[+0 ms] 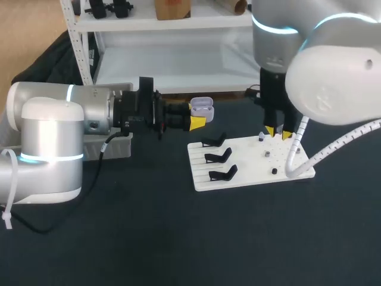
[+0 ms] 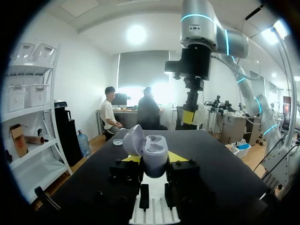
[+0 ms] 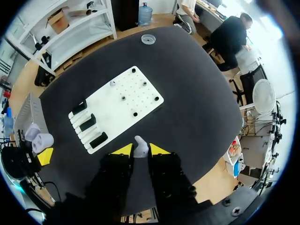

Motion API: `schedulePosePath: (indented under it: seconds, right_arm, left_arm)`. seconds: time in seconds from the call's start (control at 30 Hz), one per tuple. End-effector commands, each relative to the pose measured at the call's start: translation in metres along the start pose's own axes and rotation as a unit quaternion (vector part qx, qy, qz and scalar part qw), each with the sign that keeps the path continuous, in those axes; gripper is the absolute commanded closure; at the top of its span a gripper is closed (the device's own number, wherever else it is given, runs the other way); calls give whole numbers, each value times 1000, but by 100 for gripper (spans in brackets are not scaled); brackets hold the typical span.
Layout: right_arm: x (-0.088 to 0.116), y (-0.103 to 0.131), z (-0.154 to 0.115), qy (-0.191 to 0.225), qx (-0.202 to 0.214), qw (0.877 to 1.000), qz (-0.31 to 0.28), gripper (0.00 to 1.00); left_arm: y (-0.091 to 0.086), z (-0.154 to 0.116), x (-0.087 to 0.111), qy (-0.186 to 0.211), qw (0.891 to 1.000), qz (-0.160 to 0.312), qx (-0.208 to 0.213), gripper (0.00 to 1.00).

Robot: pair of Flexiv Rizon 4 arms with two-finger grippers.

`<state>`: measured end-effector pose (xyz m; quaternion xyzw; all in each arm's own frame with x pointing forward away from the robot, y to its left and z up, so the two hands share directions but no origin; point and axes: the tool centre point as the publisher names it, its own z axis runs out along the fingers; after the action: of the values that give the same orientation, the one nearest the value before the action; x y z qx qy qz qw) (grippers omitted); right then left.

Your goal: Pick up each earbud case from the left stands, insert the matching earbuds, close the lid, and place the case in the box.

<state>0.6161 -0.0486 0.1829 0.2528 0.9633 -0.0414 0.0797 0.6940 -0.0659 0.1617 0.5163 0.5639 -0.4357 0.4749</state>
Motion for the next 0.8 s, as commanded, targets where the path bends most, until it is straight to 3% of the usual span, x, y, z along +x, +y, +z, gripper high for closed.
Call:
schedulePosePath:
  seconds: [0.03, 0.13, 0.4, 0.8]
  right_arm:
    - [0, 0, 0, -1, 0, 1000, 1, 100]
    - [10, 15, -11, 17, 3, 998, 57, 100]
    - [25, 50, -39, 31, -7, 991, 132, 100]
    - [18, 107, -58, 7, -30, 994, 104, 100]
  left_arm:
    - [-1, 0, 1, -1, 1000, 1, -2, 100]
    - [-1, 0, 1, -1, 1000, 1, -2, 100]
    - [-1, 0, 1, -1, 1000, 1, -2, 100]
    - [-1, 0, 1, -1, 1000, 1, -2, 100]
